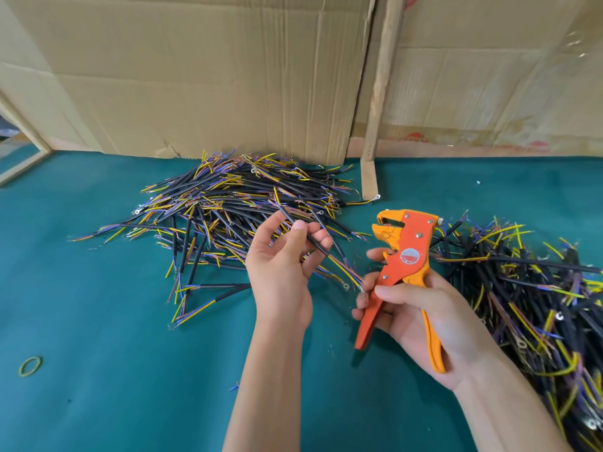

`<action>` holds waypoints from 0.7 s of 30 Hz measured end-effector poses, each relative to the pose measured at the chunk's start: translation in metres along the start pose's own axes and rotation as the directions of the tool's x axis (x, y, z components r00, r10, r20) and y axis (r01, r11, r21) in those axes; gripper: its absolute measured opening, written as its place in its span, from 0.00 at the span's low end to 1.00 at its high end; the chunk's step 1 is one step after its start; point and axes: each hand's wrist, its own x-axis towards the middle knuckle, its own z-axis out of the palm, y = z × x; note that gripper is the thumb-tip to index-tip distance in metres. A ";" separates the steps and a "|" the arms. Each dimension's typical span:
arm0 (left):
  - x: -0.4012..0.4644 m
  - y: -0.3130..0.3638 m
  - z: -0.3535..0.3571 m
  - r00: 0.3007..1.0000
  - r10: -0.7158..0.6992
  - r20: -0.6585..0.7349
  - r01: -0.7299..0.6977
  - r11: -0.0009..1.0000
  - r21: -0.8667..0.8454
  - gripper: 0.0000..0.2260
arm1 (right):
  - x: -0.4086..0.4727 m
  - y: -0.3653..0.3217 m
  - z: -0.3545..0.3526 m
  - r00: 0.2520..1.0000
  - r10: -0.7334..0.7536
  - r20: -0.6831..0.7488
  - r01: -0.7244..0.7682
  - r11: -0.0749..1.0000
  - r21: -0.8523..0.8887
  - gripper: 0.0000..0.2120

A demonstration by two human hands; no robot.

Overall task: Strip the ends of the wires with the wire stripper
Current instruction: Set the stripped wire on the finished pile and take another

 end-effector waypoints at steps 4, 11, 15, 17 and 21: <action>0.000 -0.001 -0.001 1.000 -0.015 -0.012 0.015 1.000 -0.017 0.17 | 0.000 0.003 0.003 1.000 0.016 0.000 -0.016 0.999 -0.042 0.26; 0.002 0.005 -0.007 0.997 -0.041 0.066 0.033 0.993 0.114 0.14 | 0.001 0.003 0.005 0.999 0.054 -0.001 -0.054 0.997 -0.058 0.25; 0.002 0.010 -0.013 0.982 -0.078 0.174 0.047 0.984 0.172 0.14 | 0.003 0.001 0.003 0.997 0.069 -0.020 -0.069 0.997 -0.033 0.25; 0.003 0.013 -0.015 0.962 -0.102 0.255 0.046 0.975 0.217 0.14 | 0.002 0.001 0.002 0.998 0.057 -0.022 -0.057 0.998 -0.028 0.26; 0.002 0.012 -0.016 0.876 -0.213 0.432 0.016 0.910 0.415 0.14 | 0.000 -0.003 0.000 0.999 -0.050 -0.017 0.050 0.998 0.039 0.28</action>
